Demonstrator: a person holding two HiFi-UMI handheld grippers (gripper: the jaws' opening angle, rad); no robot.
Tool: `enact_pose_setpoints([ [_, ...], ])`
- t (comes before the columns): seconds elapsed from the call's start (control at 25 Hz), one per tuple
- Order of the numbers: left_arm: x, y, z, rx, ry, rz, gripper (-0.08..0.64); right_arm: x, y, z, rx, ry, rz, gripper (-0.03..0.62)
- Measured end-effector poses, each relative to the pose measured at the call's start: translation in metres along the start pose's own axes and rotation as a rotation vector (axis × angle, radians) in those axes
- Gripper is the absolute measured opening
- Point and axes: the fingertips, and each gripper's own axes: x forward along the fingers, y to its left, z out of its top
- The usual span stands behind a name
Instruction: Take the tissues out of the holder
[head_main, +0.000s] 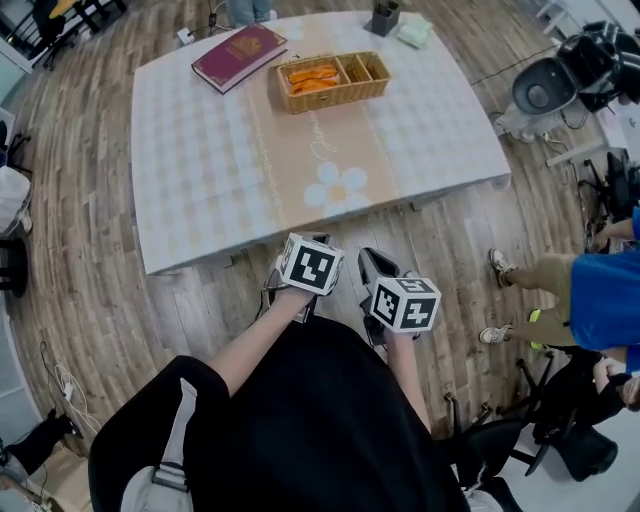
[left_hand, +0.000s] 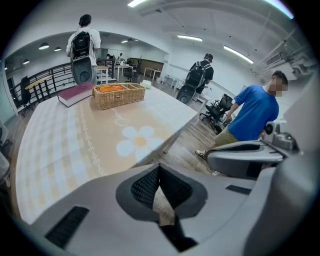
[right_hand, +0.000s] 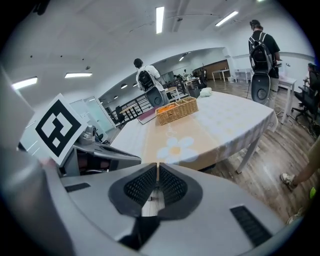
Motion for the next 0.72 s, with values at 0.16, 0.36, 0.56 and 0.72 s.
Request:
enact_pose_setpoints([
  [0.16,0.013,0.012,0.031,-0.005,0.016,-0.003,0.0,0.019,-0.012,0.033,-0.01,0.006,0.003,0.018],
  [0.36,0.027,0.011,0.032,0.0,-0.009,-0.005,0.0,0.026,-0.023,0.034,-0.044,-0.006,0.002,0.018],
  [0.56,0.036,0.029,0.048,-0.014,-0.007,-0.018,0.0,0.049,-0.03,0.055,-0.063,0.011,-0.01,0.018],
  [0.72,0.045,0.041,0.064,-0.033,-0.011,-0.037,0.0,0.069,-0.035,0.069,-0.075,0.041,-0.025,0.018],
])
